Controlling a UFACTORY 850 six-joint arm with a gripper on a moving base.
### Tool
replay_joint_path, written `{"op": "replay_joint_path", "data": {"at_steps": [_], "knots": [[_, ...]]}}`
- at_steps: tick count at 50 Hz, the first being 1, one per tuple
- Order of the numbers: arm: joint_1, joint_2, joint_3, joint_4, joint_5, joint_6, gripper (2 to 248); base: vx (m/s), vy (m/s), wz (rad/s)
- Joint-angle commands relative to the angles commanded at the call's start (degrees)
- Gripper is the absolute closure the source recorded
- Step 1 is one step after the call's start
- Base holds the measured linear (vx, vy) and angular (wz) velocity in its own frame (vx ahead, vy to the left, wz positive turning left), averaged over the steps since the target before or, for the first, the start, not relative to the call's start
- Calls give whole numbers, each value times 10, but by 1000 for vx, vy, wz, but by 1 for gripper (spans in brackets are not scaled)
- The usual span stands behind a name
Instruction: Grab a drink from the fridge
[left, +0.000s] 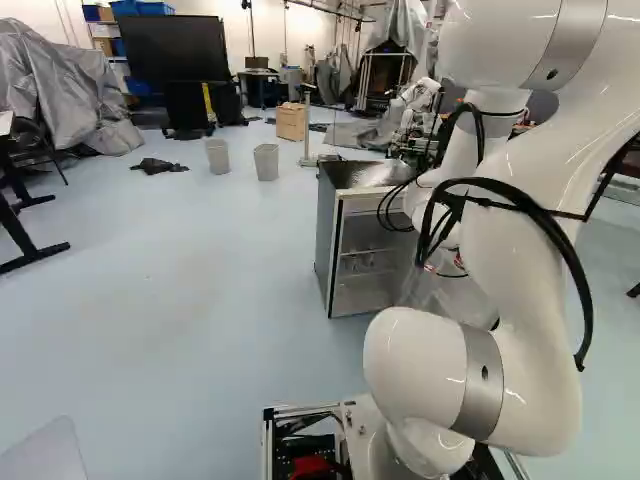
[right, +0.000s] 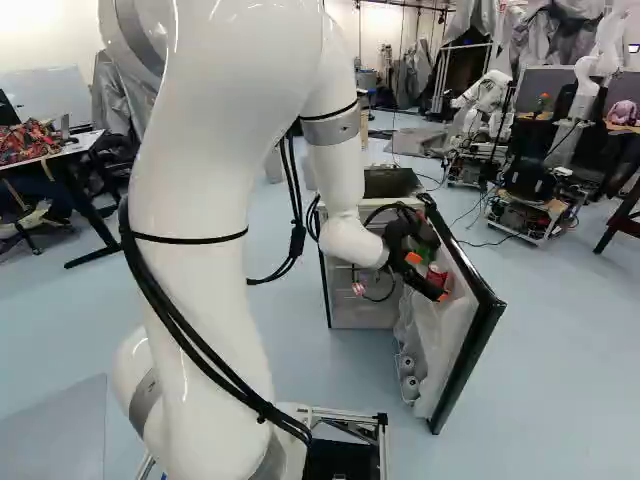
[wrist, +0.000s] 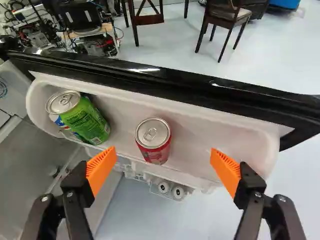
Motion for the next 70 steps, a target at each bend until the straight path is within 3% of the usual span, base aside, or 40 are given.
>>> {"op": "replay_joint_path", "data": {"at_steps": [40, 70], "knots": [[27, -13, -19, 115, 46, 0, 3, 0, 0, 0], [51, -27, -38, 122, 49, 0, 3, 0, 0, 0]]}}
